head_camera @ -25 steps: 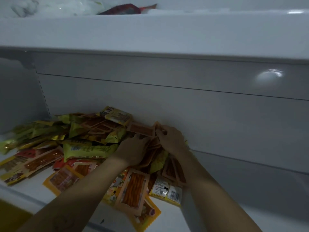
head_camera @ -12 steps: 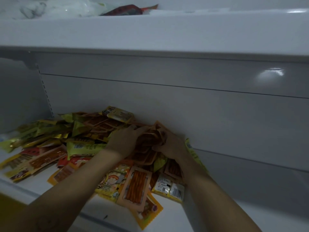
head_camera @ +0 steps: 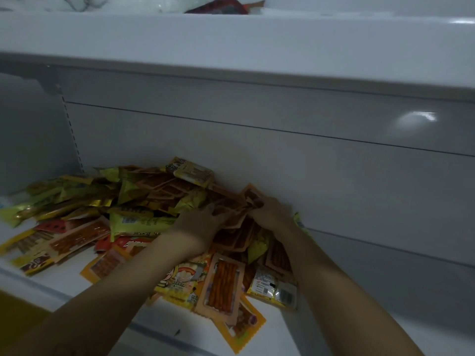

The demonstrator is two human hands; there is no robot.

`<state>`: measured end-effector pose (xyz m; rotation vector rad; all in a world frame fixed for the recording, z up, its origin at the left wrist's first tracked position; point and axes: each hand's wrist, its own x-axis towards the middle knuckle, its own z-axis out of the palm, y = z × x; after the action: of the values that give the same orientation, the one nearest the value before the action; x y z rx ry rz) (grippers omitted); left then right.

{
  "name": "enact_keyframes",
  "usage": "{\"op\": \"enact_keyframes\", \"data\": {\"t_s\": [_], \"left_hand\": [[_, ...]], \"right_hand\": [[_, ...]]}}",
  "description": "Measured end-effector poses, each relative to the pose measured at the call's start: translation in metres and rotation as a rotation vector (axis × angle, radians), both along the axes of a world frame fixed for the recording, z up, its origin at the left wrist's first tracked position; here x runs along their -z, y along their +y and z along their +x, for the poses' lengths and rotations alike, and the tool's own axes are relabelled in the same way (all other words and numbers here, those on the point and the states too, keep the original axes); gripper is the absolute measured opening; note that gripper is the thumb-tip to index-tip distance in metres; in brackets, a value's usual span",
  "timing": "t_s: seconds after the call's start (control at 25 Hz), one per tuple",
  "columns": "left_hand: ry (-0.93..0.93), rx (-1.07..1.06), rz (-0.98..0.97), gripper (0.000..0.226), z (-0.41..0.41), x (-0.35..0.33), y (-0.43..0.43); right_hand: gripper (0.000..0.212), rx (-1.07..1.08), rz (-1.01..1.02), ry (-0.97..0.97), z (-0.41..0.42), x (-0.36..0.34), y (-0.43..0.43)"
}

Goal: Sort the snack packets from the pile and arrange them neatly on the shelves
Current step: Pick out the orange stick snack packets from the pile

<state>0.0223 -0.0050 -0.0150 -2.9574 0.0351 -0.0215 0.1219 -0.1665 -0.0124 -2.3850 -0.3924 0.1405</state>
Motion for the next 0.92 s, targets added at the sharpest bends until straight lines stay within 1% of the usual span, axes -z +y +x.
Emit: {"op": "enact_keyframes", "data": {"t_s": [0.08,0.16,0.2,0.24,0.28,0.32,0.4,0.44,0.48,0.52,0.6,0.64,0.72,0.8,0.84,0.92], "left_hand": [[0.139,0.002,-0.085,0.067,-0.007,-0.011,-0.001],[0.256,-0.006,-0.172,0.068,-0.010,-0.020,-0.001],[0.264,-0.010,-0.226,0.065,-0.009,-0.022,-0.001],[0.245,-0.008,-0.293,0.058,-0.006,-0.022,0.001],[0.215,0.008,-0.357,0.051,-0.003,-0.022,0.002],[0.186,0.024,-0.407,0.046,0.001,-0.020,0.003],[0.120,0.032,-0.465,0.039,0.008,-0.014,0.002],[0.099,0.010,-0.474,0.041,0.011,-0.011,0.001],[0.089,-0.025,-0.467,0.050,0.014,-0.008,-0.001],[0.089,-0.062,-0.465,0.063,0.017,-0.006,-0.004],[0.088,-0.113,-0.485,0.087,0.022,-0.006,-0.007],[0.087,-0.140,-0.499,0.092,0.026,-0.006,-0.007],[0.103,-0.190,-0.522,0.100,0.030,-0.008,-0.008],[0.114,-0.209,-0.598,0.110,0.032,-0.008,-0.009],[0.123,-0.213,-0.643,0.115,0.032,-0.007,-0.011],[0.126,-0.202,-0.713,0.120,0.033,-0.003,-0.014]], "right_hand": [[0.033,0.073,0.054,-0.031,0.003,0.000,-0.004],[0.039,0.083,0.051,-0.068,-0.003,-0.005,-0.002],[0.046,0.063,0.066,-0.035,-0.005,-0.010,-0.001],[0.050,0.047,0.087,0.045,-0.006,-0.016,-0.001],[0.052,0.025,0.105,0.113,-0.008,-0.022,-0.001],[0.050,-0.016,0.077,0.166,-0.010,-0.029,-0.003],[0.042,-0.070,-0.064,0.134,-0.004,-0.029,-0.009],[0.038,-0.074,-0.109,0.103,-0.002,-0.025,-0.010],[0.036,-0.062,-0.140,0.078,-0.001,-0.021,-0.012],[0.037,-0.045,-0.132,0.047,-0.002,-0.016,-0.012],[0.043,-0.020,-0.072,0.011,-0.006,-0.009,-0.011],[0.045,-0.013,-0.043,0.019,-0.009,-0.008,-0.010],[0.047,-0.003,-0.053,0.051,-0.011,-0.005,-0.009],[0.052,0.039,0.020,0.095,-0.011,-0.003,-0.011],[0.051,0.058,0.071,0.106,-0.013,-0.004,-0.013],[0.041,0.041,0.103,0.088,-0.015,-0.005,-0.015]]}}
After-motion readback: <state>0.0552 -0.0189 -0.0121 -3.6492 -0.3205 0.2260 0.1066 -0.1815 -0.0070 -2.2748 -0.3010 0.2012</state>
